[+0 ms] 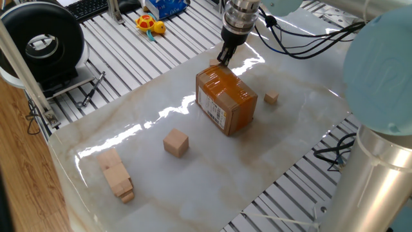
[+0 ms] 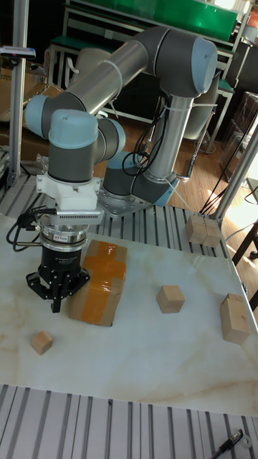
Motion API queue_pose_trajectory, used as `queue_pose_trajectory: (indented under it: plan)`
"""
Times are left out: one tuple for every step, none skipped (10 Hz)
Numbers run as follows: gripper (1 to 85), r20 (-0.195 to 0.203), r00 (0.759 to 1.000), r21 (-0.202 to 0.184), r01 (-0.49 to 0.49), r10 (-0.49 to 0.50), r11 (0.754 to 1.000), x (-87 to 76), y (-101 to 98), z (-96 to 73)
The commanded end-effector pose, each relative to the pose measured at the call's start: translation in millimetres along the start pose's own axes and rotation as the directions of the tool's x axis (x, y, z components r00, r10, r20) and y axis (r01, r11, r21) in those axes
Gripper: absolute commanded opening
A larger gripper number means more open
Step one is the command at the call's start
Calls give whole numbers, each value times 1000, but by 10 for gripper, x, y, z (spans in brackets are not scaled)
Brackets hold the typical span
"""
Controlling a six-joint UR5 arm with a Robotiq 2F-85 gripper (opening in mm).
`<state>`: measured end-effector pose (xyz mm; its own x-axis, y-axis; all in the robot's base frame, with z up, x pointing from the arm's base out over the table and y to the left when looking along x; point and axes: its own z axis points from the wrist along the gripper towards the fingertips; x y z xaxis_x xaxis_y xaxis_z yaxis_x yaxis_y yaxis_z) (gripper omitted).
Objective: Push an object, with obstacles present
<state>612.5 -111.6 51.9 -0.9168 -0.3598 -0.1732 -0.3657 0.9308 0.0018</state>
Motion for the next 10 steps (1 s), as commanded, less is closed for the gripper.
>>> queue_pose_trajectory:
  plan:
    - [13,14,1000,-11,-16,16,1000,-32,16,-14]
    - [13,-4,999,56,43,-43,998,8,-159,-17]
    - [13,-16,998,82,65,-64,994,31,-230,-23]
    - [13,-19,998,81,68,-67,994,36,-226,-25]
    - [13,-19,997,78,77,-76,994,21,-219,-37]
    - [13,-13,996,70,93,-93,993,-12,-216,-14]
    - [13,-3,993,65,117,-117,991,-51,-259,29]
    - [13,8,991,46,132,-132,990,-63,-274,75]
    - [13,4,991,40,133,-133,990,-28,-287,95]
    - [13,0,990,46,141,-141,989,-22,-302,95]
